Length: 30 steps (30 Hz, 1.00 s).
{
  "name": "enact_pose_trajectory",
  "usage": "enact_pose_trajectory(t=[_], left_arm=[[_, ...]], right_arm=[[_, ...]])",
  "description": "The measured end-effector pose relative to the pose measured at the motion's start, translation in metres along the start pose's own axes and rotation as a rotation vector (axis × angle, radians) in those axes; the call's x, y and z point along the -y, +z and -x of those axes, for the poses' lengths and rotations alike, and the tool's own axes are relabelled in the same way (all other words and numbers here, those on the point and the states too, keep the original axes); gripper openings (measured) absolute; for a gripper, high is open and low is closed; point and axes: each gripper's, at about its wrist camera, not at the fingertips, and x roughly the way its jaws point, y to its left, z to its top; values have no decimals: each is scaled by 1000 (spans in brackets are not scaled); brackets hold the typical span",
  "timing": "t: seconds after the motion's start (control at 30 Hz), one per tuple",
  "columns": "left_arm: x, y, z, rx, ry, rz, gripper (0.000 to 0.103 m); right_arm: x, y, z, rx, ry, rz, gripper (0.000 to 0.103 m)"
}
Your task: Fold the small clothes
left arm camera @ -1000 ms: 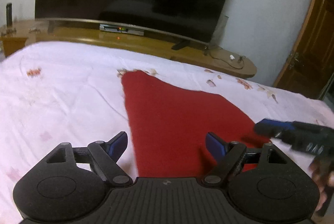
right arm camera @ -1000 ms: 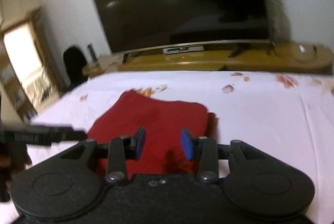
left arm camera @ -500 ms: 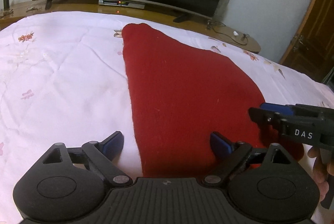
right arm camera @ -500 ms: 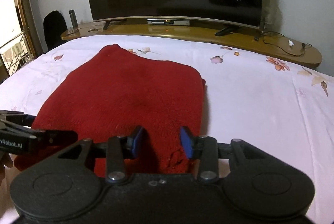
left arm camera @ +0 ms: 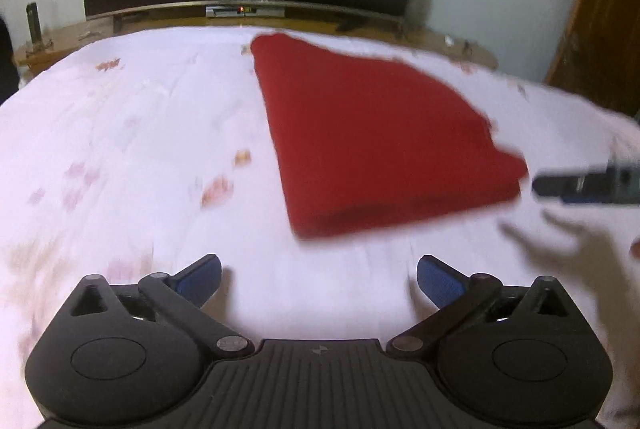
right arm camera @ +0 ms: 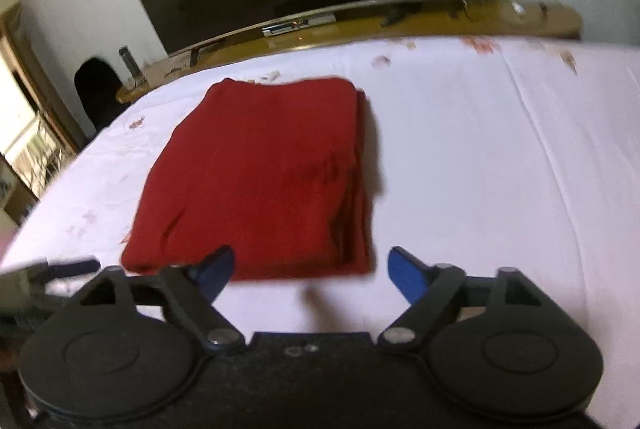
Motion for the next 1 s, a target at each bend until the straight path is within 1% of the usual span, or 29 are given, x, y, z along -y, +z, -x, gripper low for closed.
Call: enact_pose_trajectory(t=[0.03, 0.1, 0.17, 0.23, 0.33, 0.43, 0.53, 0.63, 0.7, 0.83, 1.0], left_arm=[[4, -10, 6, -13, 11, -4, 103], [9, -23, 15, -33, 28, -2, 103], [14, -29, 27, -23, 50, -13, 103], [20, -32, 44, -1, 60, -16, 103], [22, -28, 72, 33, 46, 34, 103], [29, -28, 105, 96, 75, 80, 103], [41, -29, 137, 145, 88, 93, 103], [58, -36, 169, 190, 79, 93, 103], [68, -43, 186, 209, 72, 91, 103], [83, -57, 214, 238, 66, 94, 103], [92, -72, 239, 267, 78, 106, 103]], right_arm=[[1, -7, 6, -8, -1, -24, 92], [2, -15, 15, -19, 17, -59, 93], [0, -22, 25, -18, 25, -78, 99], [-6, -27, 36, -1, 12, -70, 102], [-15, -34, 58, 30, 0, -36, 102], [-23, -41, 84, 47, -9, 2, 102], [-32, -50, 117, 81, -19, 63, 102], [-43, -61, 150, 102, -59, 140, 102], [-48, -69, 167, 121, -65, 168, 102], [-53, -84, 196, 150, -51, 185, 102], [-58, -93, 220, 189, -61, 207, 102]])
